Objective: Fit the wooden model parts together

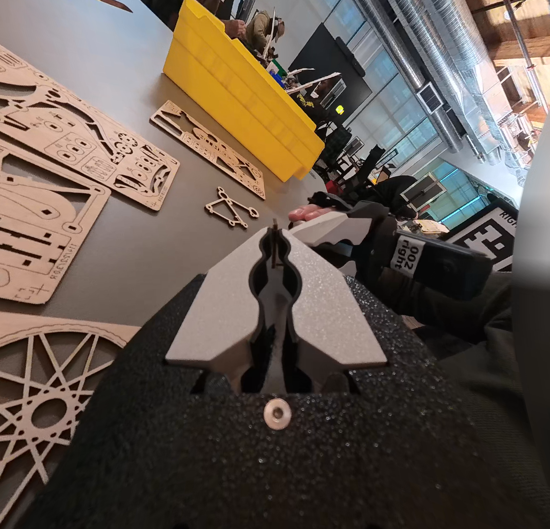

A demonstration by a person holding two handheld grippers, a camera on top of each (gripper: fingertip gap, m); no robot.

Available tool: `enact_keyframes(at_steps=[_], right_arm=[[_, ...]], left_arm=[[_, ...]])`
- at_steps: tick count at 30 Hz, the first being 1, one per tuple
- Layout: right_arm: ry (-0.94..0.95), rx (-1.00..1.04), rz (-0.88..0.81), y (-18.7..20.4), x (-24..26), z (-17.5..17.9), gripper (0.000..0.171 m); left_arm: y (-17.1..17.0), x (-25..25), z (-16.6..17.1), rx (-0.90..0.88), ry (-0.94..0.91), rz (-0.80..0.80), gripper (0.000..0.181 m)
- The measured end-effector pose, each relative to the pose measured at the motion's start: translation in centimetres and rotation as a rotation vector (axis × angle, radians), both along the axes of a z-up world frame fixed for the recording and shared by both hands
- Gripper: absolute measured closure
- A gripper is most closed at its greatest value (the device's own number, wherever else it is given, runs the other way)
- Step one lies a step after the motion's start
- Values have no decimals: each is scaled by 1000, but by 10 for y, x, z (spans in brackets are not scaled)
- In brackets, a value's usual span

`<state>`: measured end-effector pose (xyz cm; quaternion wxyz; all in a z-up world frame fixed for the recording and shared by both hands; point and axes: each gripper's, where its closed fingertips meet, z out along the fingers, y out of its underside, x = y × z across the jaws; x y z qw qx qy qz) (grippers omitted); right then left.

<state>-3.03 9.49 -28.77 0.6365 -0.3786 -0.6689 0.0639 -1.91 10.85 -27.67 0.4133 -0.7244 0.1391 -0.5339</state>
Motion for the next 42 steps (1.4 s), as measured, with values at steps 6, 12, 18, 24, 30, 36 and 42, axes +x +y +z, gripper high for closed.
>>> enact_keyframes(at_steps=[6,12,18,24,30,36,42], right_arm=[[-9,25,-15,0,0,1,161],[-30,132,-22,-2,0,3,171],[169,-146,32,-5,2,24,161],[294,-632,72,3,5,31,157],[349,-883,182,-7,7,39,166],[366,-1064,280,-14,8,42,168],[409,-1123,307,-9,13,46,170]], left_arm=[[0,0,1,-3,-8,-1,181],[2,-4,3,-9,-39,14,181],[2,-5,9,31,-53,31,181],[-4,-5,28,140,-137,3,181],[-13,-1,41,254,-161,-29,181],[-21,5,46,293,-177,-75,180],[-21,9,40,244,-170,-109,166]])
